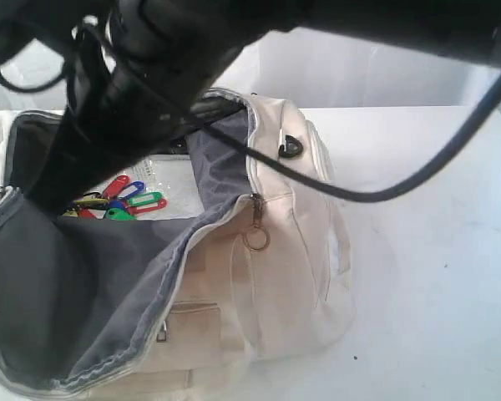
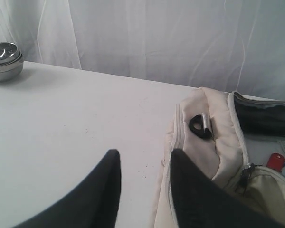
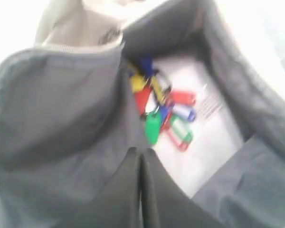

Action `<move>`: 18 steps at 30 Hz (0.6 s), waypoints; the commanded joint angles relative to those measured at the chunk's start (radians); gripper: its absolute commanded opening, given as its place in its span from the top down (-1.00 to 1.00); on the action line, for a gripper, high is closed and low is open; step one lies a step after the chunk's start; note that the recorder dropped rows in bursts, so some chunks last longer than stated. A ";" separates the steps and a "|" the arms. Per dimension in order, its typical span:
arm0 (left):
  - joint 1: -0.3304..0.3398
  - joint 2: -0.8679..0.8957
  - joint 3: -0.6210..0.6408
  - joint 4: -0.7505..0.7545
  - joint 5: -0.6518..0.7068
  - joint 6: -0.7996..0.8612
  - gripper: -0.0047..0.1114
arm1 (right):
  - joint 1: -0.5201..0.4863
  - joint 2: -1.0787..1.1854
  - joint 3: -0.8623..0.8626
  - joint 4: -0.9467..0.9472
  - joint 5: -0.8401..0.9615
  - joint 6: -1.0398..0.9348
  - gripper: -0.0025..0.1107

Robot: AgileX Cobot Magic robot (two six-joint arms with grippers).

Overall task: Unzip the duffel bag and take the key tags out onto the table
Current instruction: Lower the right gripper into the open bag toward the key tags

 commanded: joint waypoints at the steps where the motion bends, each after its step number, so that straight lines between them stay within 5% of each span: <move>1: -0.006 -0.006 0.002 0.001 0.001 0.004 0.23 | -0.003 -0.007 0.003 -0.124 -0.208 0.010 0.89; 9: -0.006 -0.006 0.002 0.001 0.001 0.031 0.23 | -0.094 0.221 0.003 -0.412 -0.462 0.582 -0.18; 18: -0.006 -0.006 0.002 0.001 0.007 0.048 0.23 | -0.154 0.523 -0.105 -0.403 -0.672 0.685 -0.19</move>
